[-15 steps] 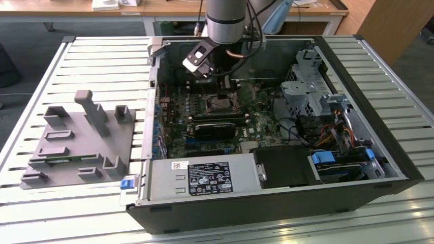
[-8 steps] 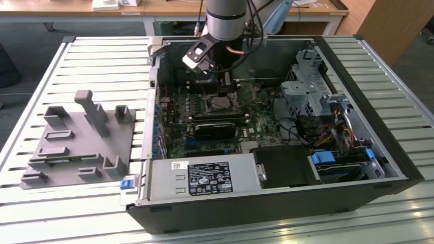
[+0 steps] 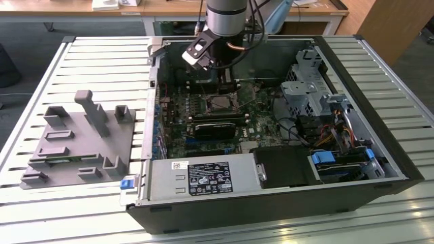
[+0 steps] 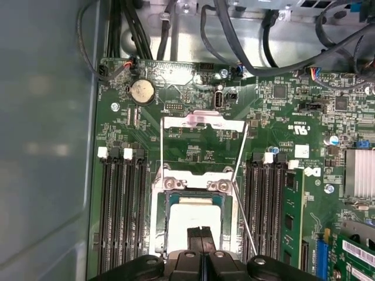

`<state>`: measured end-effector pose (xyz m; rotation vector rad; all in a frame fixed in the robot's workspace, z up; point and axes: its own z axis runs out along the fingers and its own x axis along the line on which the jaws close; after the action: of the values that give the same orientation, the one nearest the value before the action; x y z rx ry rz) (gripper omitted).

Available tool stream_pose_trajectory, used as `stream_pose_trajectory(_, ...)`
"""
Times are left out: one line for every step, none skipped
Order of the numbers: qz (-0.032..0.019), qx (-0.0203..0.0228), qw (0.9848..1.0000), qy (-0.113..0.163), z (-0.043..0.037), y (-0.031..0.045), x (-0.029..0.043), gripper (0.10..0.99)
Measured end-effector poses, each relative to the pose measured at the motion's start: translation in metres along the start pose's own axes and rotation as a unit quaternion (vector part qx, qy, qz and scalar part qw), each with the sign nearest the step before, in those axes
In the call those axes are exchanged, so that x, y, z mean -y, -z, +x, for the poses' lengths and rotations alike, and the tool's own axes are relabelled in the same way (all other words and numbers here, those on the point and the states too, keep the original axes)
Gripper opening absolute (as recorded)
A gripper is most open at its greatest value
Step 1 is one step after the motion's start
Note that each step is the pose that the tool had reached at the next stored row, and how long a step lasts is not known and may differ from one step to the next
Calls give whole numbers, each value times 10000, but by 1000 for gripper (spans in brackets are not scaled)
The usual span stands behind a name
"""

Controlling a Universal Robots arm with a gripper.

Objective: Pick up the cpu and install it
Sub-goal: 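Close the cpu cover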

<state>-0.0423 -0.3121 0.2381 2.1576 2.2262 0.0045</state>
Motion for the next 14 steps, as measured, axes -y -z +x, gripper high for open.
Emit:
stream_pose_trajectory(0,0,10000,0,0,11,0,106)
stream_pose_trajectory(0,0,10000,0,-1,23,-1,106)
stream_pose_trajectory(0,0,10000,0,-1,37,-1,106)
stream_pose_trajectory(0,0,10000,0,-1,52,-1,106)
stream_pose_trajectory(1,1,10000,0,-2,68,-2,106)
stream_pose_trajectory(0,0,10000,0,-2,86,-3,106)
stream_pose_trajectory(0,-1,10000,0,-3,111,-3,106)
stream_pose_trajectory(0,0,10000,0,-4,133,-4,106)
stream_pose_trajectory(0,0,10000,0,-4,157,-5,106)
stream_pose_trajectory(1,1,10000,0,-5,166,-5,106)
stream_pose_trajectory(0,0,10000,0,-5,165,-5,106)
stream_pose_trajectory(0,0,10000,1,-8,165,-5,106)
stream_pose_trajectory(0,1,10000,1,-14,166,-5,106)
stream_pose_trajectory(0,1,10000,1,-18,165,-5,106)
